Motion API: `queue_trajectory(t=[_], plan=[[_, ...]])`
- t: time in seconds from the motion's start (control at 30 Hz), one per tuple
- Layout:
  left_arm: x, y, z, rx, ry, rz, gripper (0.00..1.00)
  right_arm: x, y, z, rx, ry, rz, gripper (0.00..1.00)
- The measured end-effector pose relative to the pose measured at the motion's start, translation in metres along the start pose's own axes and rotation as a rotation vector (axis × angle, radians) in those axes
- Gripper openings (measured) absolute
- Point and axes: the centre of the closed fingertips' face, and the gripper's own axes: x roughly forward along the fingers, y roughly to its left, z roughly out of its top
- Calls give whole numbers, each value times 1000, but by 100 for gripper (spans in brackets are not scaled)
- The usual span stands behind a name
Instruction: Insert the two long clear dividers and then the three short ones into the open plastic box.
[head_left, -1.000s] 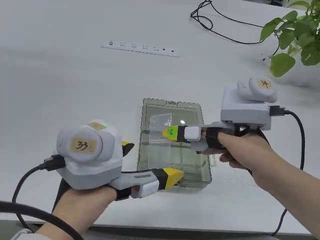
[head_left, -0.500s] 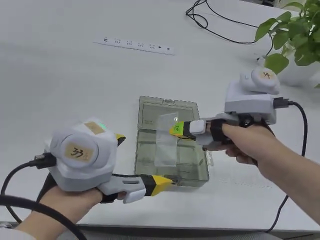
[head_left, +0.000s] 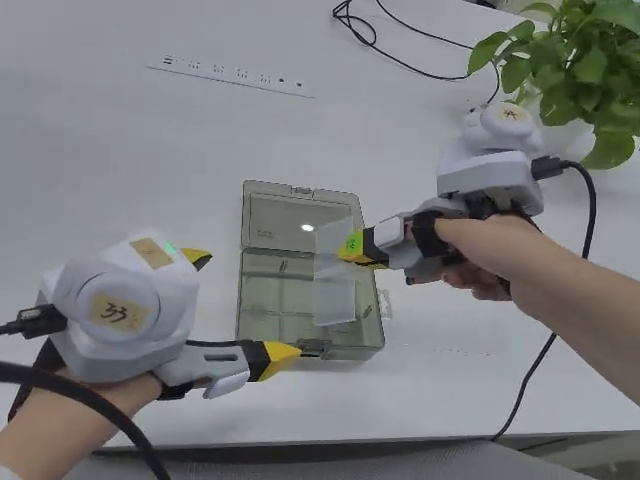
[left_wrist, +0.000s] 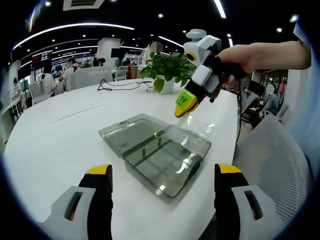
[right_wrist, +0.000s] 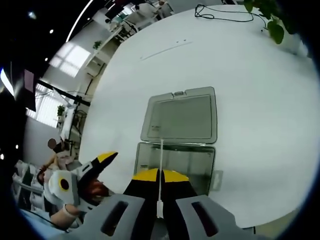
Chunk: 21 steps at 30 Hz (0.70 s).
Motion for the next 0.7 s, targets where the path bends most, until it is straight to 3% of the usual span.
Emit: queue_trajectory(t=[0.17, 0.33, 0.47, 0.7], plan=[[2, 1, 4, 4, -23, -1, 85, -1, -9, -2, 5, 71, -64, 2], [3, 0, 5, 22, -36, -2, 90, 4, -19, 5, 14, 108, -109, 2], [5, -1, 4, 37, -30, -3, 94, 8, -24, -3, 9, 172, -157, 2], [5, -3, 3, 40, -29, -12, 93, 13, -25, -10, 20, 192, -179, 2]])
